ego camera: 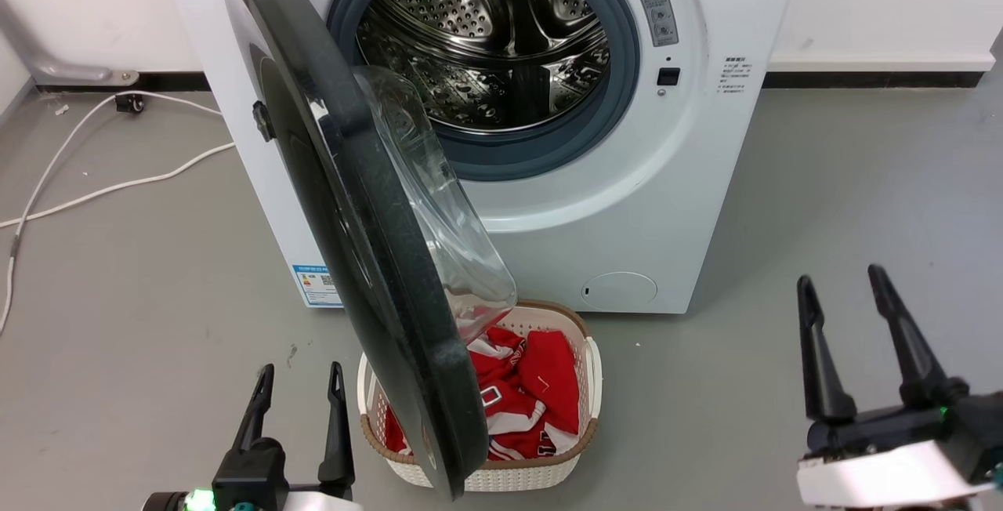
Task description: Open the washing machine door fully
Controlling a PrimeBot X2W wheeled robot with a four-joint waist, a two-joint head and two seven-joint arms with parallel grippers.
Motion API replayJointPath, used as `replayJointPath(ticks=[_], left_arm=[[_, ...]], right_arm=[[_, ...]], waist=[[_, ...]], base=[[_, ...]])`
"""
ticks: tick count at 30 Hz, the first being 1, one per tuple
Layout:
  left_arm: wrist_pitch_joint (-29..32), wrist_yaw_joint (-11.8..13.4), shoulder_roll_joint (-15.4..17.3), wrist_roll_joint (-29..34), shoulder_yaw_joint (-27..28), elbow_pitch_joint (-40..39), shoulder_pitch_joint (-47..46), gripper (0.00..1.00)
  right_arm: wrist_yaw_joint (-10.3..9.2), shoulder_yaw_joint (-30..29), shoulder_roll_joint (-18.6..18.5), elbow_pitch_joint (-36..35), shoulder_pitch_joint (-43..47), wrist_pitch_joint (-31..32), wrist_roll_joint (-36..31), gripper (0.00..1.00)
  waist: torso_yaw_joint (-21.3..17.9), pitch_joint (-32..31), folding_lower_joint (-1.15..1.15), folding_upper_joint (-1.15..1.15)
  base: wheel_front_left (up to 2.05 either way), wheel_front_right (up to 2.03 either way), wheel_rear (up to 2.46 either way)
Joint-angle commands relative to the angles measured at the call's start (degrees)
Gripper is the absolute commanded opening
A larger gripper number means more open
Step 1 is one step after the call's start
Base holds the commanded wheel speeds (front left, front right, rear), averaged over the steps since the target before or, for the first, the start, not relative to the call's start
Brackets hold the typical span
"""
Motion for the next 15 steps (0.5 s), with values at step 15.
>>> replayJointPath(ticks=[15], left_arm=[[-0.2,0.2,-0.1,-0.3,-0.8,0.1,1.0,1.0]], right_arm=[[0.0,-0.7,2.5,3.5,9.5,-0.1,0.8,1.0]], waist=[[1.5,-1.0,0.0,0.0]], base=[[0.0,0.0,0.0]])
